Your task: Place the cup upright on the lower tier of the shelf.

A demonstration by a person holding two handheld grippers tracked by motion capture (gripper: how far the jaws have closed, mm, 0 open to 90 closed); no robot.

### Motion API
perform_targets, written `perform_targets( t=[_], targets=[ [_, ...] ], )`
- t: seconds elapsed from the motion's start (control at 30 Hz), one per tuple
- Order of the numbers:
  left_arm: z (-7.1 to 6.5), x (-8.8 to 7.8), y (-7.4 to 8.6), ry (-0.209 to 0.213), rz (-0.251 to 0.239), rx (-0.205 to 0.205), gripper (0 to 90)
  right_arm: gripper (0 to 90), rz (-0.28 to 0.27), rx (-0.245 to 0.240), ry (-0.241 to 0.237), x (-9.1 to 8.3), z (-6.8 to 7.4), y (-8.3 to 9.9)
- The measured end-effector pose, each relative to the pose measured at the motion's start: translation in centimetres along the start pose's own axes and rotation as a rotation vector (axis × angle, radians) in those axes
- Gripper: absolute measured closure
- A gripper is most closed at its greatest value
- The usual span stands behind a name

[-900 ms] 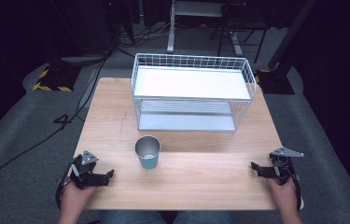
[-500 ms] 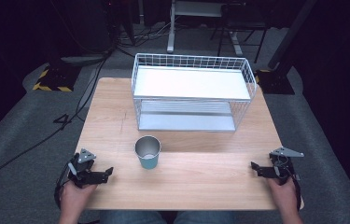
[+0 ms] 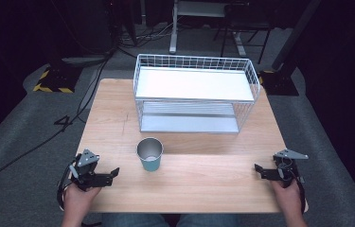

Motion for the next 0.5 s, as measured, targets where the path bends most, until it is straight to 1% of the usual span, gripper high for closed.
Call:
perform_targets(
  t=[0.03,0.07,0.1,0.13,0.17,0.2,0.27,0.3,0.33,0.37,0.5],
  targets=[
    [-0.2,0.0,-0.1,0.006,-0.004,0.014,6.3,6.3,-0.001,-0.001,0.0,0.0,0.0,0.0],
    [-0.5,0.0,-0.2,0.013,-0.01,0.011,6.3,6.3,0.0,-0.001,0.0,0.0,0.0,0.0],
    [-0.7,0.0,-0.3,0.018,-0.018,0.018,6.3,6.3,0.0,-0.001,0.0,0.0,0.0,0.0],
    [-1.3,0.1,-0.5,0.039,-0.028,0.02,6.3,6.3,0.0,-0.001,0.0,0.0,0.0,0.0],
    [-1.3,0.1,-0.5,0.039,-0.028,0.02,6.3,6.3,0.0,-0.001,0.0,0.0,0.0,0.0],
    [-1.6,0.2,-0.6,0.049,-0.038,0.029,6.3,6.3,-0.001,-0.001,0.001,0.0,0.0,0.0],
    [-2.5,0.5,-0.9,0.084,-0.064,0.053,6.1,6.3,-0.001,-0.001,0.001,0.0,0.0,0.0],
    [-2.9,0.7,-1.0,0.094,-0.072,0.073,5.5,6.4,-0.001,-0.002,0.002,0.0,0.0,0.0],
    [-3.2,0.8,-1.0,0.1,-0.076,0.073,5.5,6.4,-0.001,-0.002,0.002,0.0,0.0,0.0],
    [-3.5,1.0,-1.2,0.111,-0.083,0.093,5.3,6.4,-0.002,-0.002,0.002,0.0,0.0,0.0],
    [-4.7,1.5,-1.6,0.142,-0.122,0.104,3.8,6.4,-0.002,-0.001,0.005,0.0,0.1,0.0]
  ],
)
Point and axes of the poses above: each handheld gripper's, and its own axes: x roughly forward along the jaws, y roughly out of its underside, z roughly to its left, the point moved 4 cm from there along x, roughly forward along the jaws, and after that the axes turned 1 degree about x, right-handed, at the moved point
